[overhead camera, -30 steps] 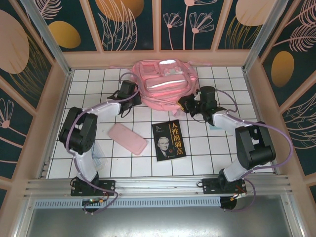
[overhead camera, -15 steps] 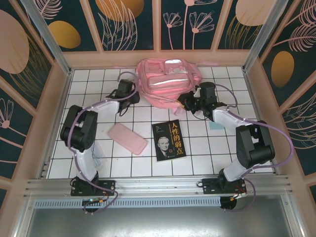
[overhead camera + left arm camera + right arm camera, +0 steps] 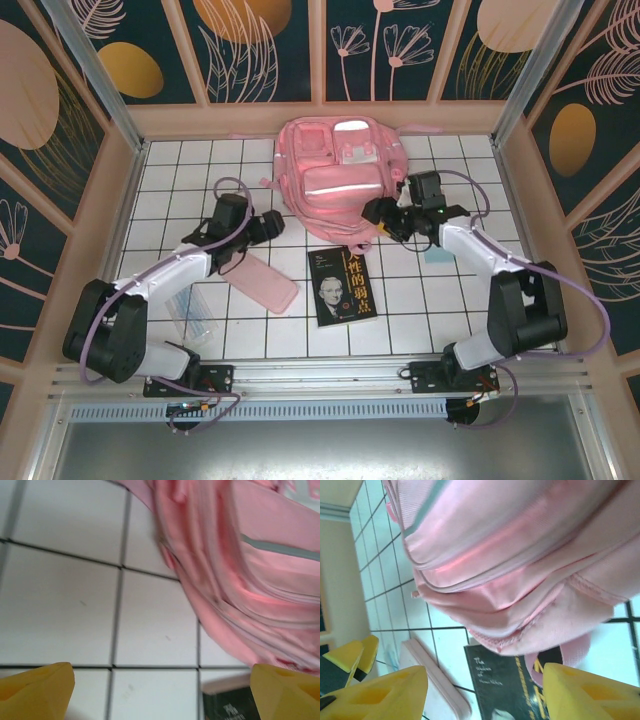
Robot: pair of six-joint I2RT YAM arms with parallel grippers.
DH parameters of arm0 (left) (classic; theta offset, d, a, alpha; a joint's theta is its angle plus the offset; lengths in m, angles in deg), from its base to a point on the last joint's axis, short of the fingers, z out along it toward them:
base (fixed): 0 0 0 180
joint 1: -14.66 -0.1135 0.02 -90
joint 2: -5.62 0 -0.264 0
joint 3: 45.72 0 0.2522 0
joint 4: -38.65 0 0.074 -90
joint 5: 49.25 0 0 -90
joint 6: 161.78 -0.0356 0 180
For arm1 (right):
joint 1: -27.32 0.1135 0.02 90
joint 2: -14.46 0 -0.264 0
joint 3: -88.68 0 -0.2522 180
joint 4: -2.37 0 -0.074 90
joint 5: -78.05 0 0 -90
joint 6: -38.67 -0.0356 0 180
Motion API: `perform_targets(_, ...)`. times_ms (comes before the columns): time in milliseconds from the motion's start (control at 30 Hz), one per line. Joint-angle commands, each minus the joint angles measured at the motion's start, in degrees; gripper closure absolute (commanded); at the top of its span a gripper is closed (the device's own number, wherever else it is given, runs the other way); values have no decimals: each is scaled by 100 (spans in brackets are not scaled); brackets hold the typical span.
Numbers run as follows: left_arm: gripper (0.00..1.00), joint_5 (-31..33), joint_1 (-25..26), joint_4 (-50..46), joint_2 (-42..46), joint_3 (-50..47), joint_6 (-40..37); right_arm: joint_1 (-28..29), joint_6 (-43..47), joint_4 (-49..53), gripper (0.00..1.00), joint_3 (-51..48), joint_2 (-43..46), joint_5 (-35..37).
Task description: Pack books, pencil case, and school supplies into a backpack
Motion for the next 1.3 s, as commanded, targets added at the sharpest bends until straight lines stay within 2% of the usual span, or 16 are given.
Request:
perform_targets(0,10,-507,423,114,-1,-82,463,167,713,1050,38,-297,333,628)
perform_targets(200,13,-786,1026,256,-388,13,598,836,751,1025,39,-806,357,1016)
perform_targets(400,22,-978,1365,532,-1036,266,725,1124,742,521,40,-1180,134,1204)
perform_targets(700,30,-1039,1455,717,-1731,196,922,1578,519,-501,43,-1506,-247,509)
perform_targets(900,40,-1090,1454,827,-1948,69,1072,1791,160,-843,47,-1437,49,-120)
perform_targets(1033,44,-1080,1454,877,-1986,42,1159,1835,66,-864,51,-1368,80,-297)
perform_targets(1133,45,-1005,1447,884,-1943,2,1209,1851,22,-953,57,-1382,44,-412)
perform_targets(1267,45,-956,1449,882,-1908,-54,1228,1852,-25,-1124,58,-1506,-5,-374)
